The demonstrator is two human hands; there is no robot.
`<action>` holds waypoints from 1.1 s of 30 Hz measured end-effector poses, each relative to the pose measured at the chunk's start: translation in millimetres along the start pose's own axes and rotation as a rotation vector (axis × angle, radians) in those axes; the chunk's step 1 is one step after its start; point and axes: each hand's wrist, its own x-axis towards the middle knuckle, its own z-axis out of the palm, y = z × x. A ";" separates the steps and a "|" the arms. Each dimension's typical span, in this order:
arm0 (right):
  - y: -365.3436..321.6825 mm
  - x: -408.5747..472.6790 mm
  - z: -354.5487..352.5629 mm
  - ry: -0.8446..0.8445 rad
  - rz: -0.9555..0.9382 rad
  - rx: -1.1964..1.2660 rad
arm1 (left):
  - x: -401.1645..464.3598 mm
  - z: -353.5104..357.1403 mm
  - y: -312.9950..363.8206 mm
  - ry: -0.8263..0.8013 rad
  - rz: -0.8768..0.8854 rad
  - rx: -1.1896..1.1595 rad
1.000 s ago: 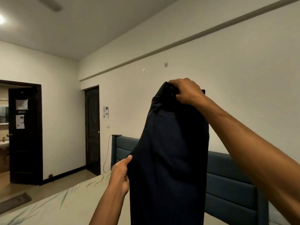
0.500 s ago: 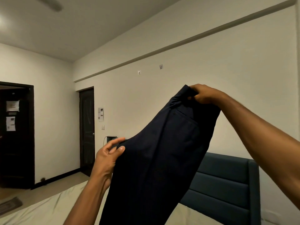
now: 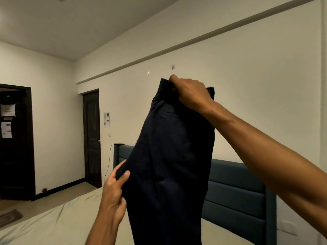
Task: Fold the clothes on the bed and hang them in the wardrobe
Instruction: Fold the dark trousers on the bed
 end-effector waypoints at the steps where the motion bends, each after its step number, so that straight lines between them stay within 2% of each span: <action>1: 4.6 -1.0 1.0 0.047 -0.035 -0.029 | 5.6 -4.8 3.5 0.018 0.035 0.050; 5: 26.9 -5.4 -0.9 0.184 -0.173 -0.001 | 8.8 -16.3 19.1 -0.035 0.149 0.386; 11: 42.9 -8.7 -2.2 0.195 -0.190 0.058 | 3.6 -30.1 50.2 -0.185 0.244 0.591; 19: 25.5 1.4 -3.4 0.189 -0.187 0.045 | 11.0 -49.7 57.8 -0.199 0.201 0.686; 28: -3.0 12.1 4.5 0.049 -0.241 -0.029 | 1.0 -77.4 60.3 -0.204 0.131 1.062; 33: -7.6 12.5 4.7 -0.028 -0.201 0.070 | -7.9 -85.0 76.7 -0.325 0.042 1.028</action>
